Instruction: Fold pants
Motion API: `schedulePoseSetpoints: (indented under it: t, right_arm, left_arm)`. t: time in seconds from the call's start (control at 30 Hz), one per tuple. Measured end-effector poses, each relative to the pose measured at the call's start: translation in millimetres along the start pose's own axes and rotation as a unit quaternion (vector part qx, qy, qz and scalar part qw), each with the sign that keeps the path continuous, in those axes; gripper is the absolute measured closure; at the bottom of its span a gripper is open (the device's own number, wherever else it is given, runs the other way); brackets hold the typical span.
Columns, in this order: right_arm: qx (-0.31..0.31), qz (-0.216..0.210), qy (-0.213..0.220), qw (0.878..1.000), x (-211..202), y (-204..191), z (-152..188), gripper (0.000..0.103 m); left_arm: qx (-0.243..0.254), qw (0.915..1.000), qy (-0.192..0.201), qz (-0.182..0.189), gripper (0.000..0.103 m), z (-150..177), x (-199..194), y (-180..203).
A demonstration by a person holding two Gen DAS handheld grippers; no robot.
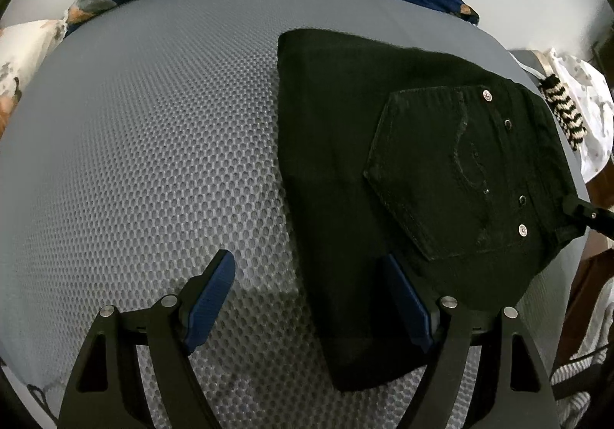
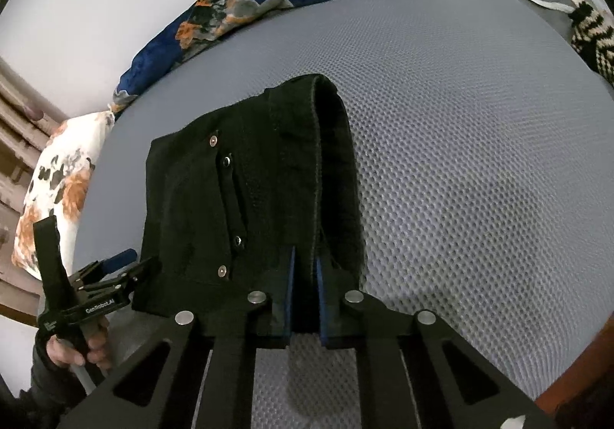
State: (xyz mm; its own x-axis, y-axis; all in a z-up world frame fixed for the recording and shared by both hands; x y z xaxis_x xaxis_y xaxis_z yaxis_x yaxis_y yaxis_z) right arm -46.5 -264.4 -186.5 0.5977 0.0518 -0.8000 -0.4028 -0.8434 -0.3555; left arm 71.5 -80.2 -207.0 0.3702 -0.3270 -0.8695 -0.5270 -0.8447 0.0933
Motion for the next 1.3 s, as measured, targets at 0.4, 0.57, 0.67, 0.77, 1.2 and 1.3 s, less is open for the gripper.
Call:
schedulePoseSetpoints:
  t: [0.4, 0.57, 0.67, 0.77, 1.2, 1.3]
  right_arm:
    - [0.008, -0.012, -0.035, 0.999, 13, 8, 6, 0.086]
    - [-0.002, -0.039, -0.029, 0.999, 1, 7, -4, 0.063]
    - [0.0, -0.057, -0.011, 0.998, -4, 10, -17, 0.047]
    - [0.015, -0.086, -0.025, 0.996, 6, 15, -27, 0.045]
    - [0.046, -0.183, -0.094, 0.978, 51, 34, -31, 0.045]
    - [0.063, -0.22, -0.111, 0.967, 58, 32, -31, 0.056]
  left_arm:
    - [0.005, 0.9996, 0.002, 0.026, 0.023, 3, 0, 4]
    - [-0.026, 0.9965, 0.025, 0.076, 0.023, -8, -15, -6]
    - [-0.05, 0.9938, 0.027, 0.096, 0.023, -15, -17, -16]
    - [-0.085, 0.988, 0.009, 0.129, 0.023, -19, -9, -24]
    - [-0.143, 0.9614, -0.025, 0.234, 0.024, -28, 17, -23]
    - [-0.141, 0.9574, -0.025, 0.251, 0.024, -34, 21, -17]
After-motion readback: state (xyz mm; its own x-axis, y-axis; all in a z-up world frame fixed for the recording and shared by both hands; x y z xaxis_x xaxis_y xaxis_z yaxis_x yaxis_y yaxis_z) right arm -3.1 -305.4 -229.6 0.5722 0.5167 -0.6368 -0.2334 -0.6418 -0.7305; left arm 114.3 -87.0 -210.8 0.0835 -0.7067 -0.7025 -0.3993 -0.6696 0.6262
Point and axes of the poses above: each gripper's, at about its wrist camera, not at the fingertips, and x roughly the way its jaws point, y to its right, z to its underside, the point moved 8 cm from there along x, roughly the way its jaws point, and after that the axes turned 5 degrees about x, right-handed, at the moved point
